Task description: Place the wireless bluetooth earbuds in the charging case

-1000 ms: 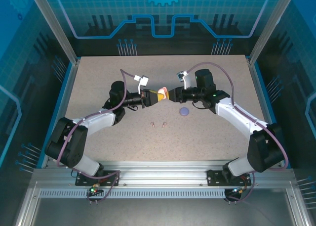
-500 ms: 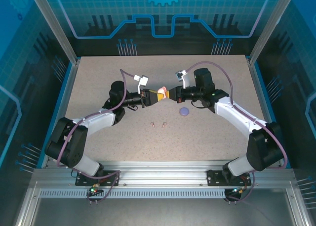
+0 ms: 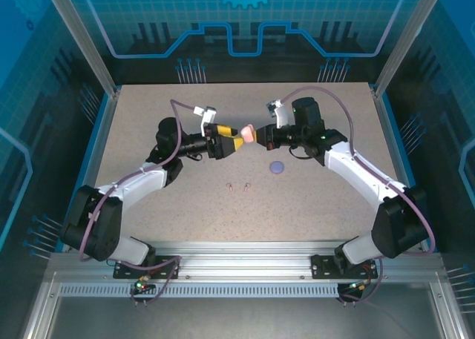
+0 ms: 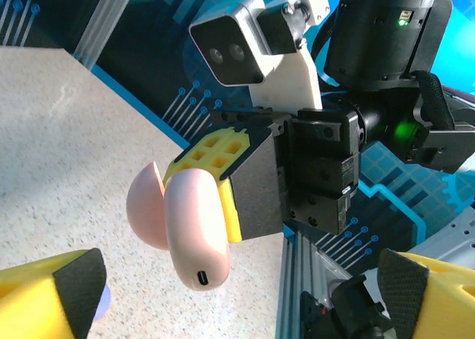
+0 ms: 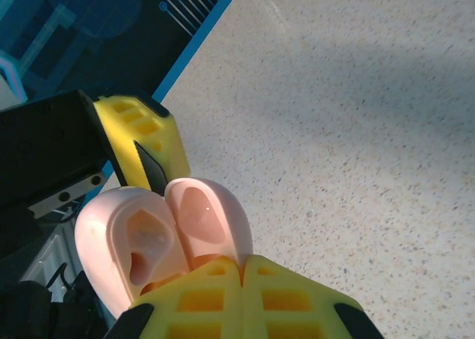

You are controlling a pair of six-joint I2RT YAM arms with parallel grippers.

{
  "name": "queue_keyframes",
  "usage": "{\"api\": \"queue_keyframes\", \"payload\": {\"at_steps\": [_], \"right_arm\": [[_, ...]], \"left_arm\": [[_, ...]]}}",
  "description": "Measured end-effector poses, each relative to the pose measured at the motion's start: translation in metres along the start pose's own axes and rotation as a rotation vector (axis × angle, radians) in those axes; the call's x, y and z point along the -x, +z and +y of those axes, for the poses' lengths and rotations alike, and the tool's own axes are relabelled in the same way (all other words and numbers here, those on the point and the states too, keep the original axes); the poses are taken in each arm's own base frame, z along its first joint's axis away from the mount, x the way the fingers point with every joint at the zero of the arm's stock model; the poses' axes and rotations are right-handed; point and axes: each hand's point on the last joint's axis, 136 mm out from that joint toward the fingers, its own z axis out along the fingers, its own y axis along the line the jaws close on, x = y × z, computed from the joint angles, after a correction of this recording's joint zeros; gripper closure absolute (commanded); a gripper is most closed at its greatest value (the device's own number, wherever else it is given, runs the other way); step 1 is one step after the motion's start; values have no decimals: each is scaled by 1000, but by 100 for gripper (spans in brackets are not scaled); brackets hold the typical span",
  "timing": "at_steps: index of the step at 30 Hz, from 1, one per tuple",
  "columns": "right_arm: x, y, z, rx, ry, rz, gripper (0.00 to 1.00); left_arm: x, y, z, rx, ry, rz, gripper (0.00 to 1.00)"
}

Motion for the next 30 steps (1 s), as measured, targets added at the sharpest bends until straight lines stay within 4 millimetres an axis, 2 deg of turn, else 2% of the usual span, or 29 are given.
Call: {"api": "queue_keyframes", "payload": {"at_steps": [7,15,19,23,26,30], "right_arm": [[26,-16,8,-52,-68,-36,100],[45,-36,8,-162,-218,-31,100],[50,-45,4,-225,-304,-19,100],[49,-49,-2,-268,-371,6,100],[46,-50,-7,-292,-410,29,100],[43,-52,-11,-322,-459,54,100]], "left_arm": [[35,-11,-12,22,106,-68,1],[75,-7,-31,25,240,-82,1],[89,-4,-37,37,299,-65,1],[91,-1,-32,64,325,-13,1],[84,1,-23,89,325,40,2],[71,4,-8,119,300,122,8]]}}
